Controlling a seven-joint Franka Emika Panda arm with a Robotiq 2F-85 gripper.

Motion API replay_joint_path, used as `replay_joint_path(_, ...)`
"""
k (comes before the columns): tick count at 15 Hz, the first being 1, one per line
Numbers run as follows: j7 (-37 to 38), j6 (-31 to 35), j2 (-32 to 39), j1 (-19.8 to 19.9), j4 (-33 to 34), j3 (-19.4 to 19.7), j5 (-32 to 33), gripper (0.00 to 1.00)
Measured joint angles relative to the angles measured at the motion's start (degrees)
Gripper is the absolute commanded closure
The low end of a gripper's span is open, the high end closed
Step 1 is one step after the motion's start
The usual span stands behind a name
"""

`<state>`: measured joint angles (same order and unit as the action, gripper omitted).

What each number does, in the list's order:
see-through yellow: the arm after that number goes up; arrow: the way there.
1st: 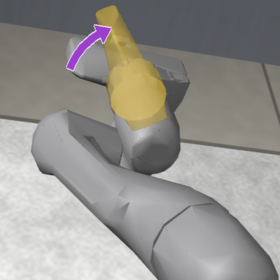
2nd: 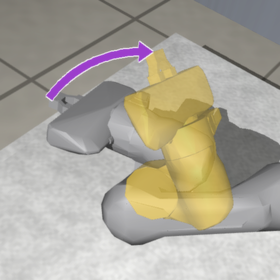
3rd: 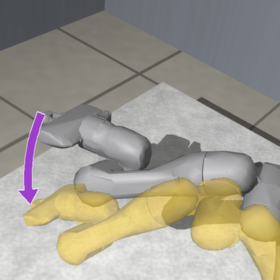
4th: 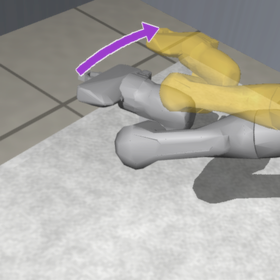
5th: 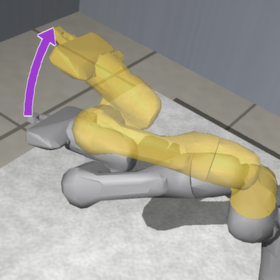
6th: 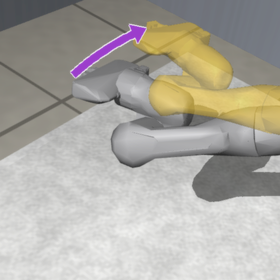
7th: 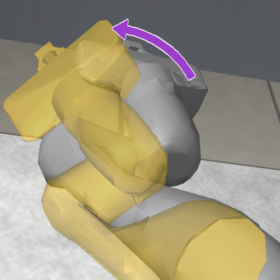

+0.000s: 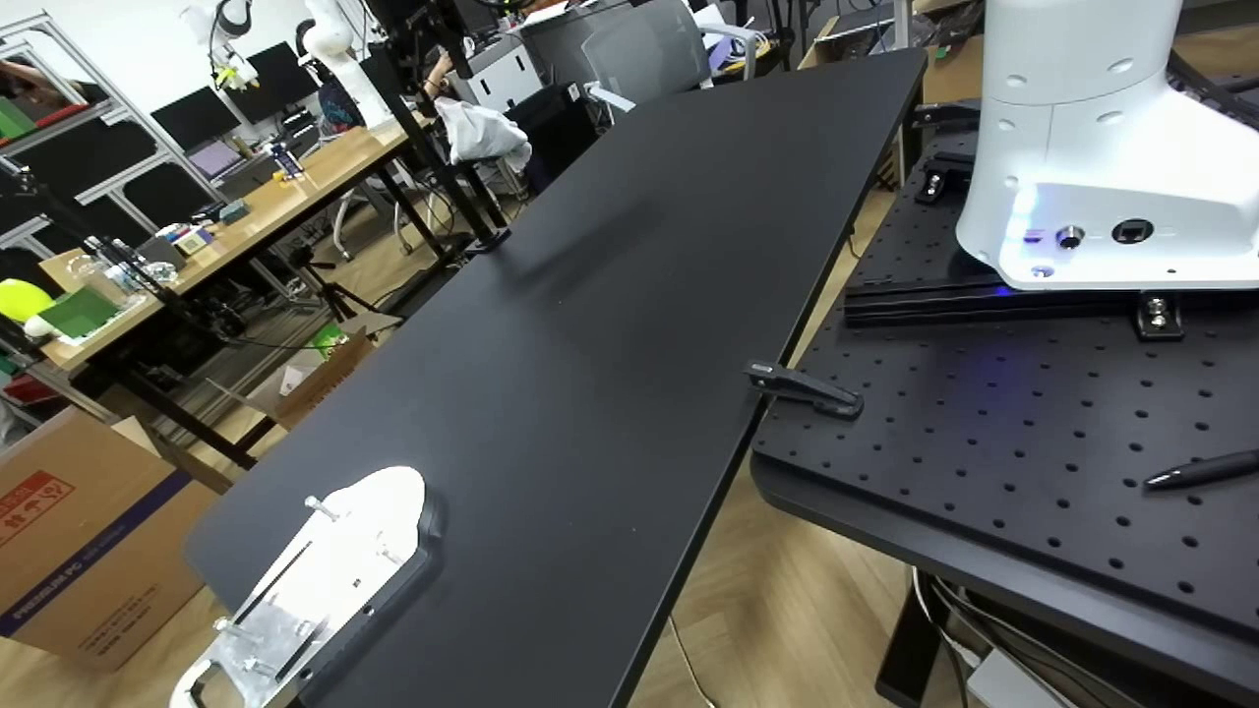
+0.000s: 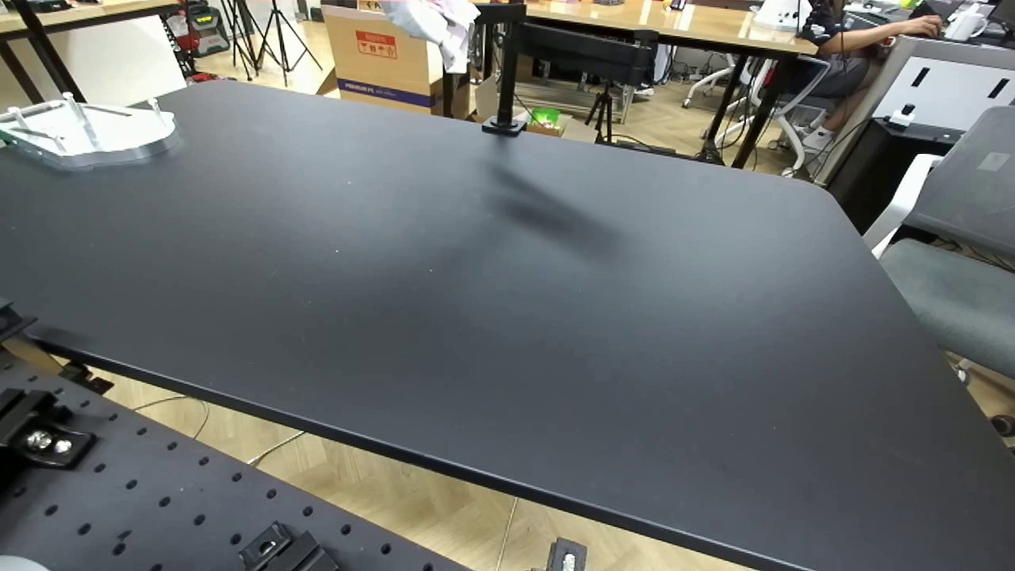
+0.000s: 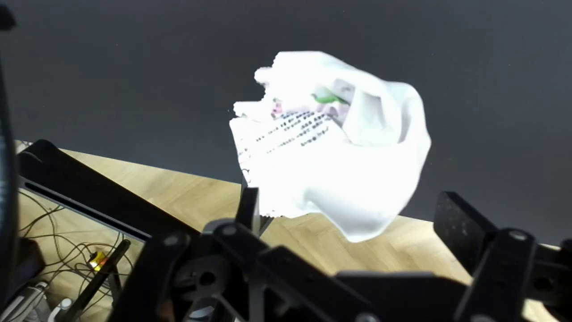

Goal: Move the white towel from the black hanger and place it on the table

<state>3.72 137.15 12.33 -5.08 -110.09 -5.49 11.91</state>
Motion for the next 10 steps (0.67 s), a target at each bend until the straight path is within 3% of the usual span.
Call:
replay_joint_path(2, -0.19, -1.51, 0.95, -0.28, 1.32, 0.00, -0.27, 0.32)
replay_joint_path(10, -1.58, -8.49, 2.52, -0.15, 3.87, 0.20, -5.13, 0.90)
